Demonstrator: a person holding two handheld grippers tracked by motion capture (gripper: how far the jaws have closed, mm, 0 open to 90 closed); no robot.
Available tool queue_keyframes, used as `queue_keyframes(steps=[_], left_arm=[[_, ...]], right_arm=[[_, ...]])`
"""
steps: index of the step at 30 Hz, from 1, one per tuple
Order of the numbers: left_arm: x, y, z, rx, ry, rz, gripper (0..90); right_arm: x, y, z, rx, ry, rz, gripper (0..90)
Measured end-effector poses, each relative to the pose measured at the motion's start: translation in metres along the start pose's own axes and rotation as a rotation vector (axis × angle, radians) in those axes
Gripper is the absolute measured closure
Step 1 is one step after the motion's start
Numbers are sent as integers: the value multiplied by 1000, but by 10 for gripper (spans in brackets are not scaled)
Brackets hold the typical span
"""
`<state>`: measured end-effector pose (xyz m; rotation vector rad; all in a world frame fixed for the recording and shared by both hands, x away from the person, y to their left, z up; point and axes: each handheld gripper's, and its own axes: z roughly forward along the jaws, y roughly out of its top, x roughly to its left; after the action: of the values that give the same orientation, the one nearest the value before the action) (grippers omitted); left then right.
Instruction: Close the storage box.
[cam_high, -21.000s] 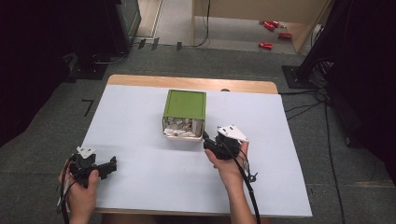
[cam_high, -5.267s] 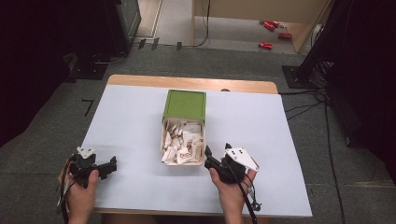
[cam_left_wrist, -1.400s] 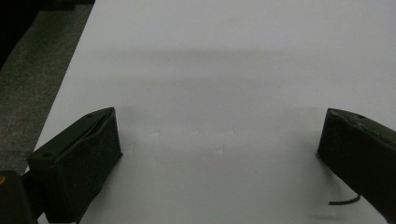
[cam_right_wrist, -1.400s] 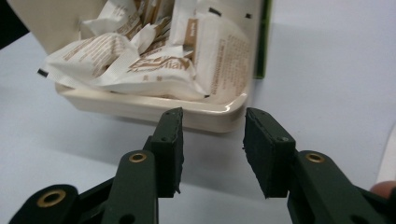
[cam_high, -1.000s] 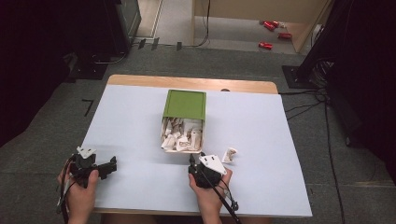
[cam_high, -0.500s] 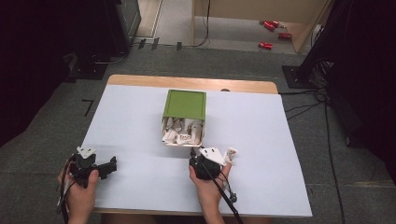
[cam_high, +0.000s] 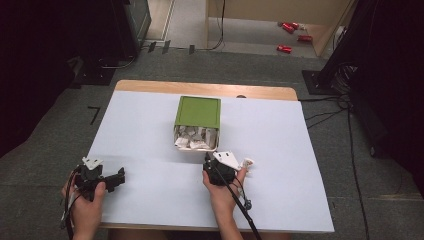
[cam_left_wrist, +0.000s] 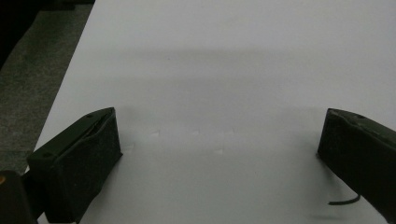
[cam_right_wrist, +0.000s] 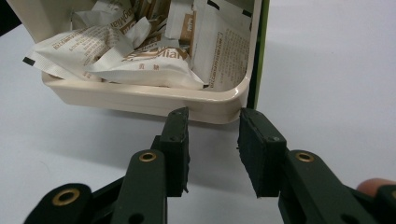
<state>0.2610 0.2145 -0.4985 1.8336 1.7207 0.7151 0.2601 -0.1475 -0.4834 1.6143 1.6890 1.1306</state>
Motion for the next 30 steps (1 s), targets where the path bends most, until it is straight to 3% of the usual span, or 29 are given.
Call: queue_keyframes(steps=[18, 24, 27, 28, 30], left_arm=[[0, 0, 0, 0, 0, 0, 0], [0, 0, 0, 0, 0, 0, 0], [0, 0, 0, 0, 0, 0, 0], [0, 0, 0, 0, 0, 0, 0], [0, 0, 0, 1, 0, 0, 0]], right_arm=[[0, 6, 5, -12, -12, -24, 634], [-3, 10, 1, -20, 23, -25, 562], [-5, 12, -3, -17, 34, -36, 491], [-6, 14, -6, -13, 40, -46, 406], [-6, 15, -7, -16, 43, -63, 371]])
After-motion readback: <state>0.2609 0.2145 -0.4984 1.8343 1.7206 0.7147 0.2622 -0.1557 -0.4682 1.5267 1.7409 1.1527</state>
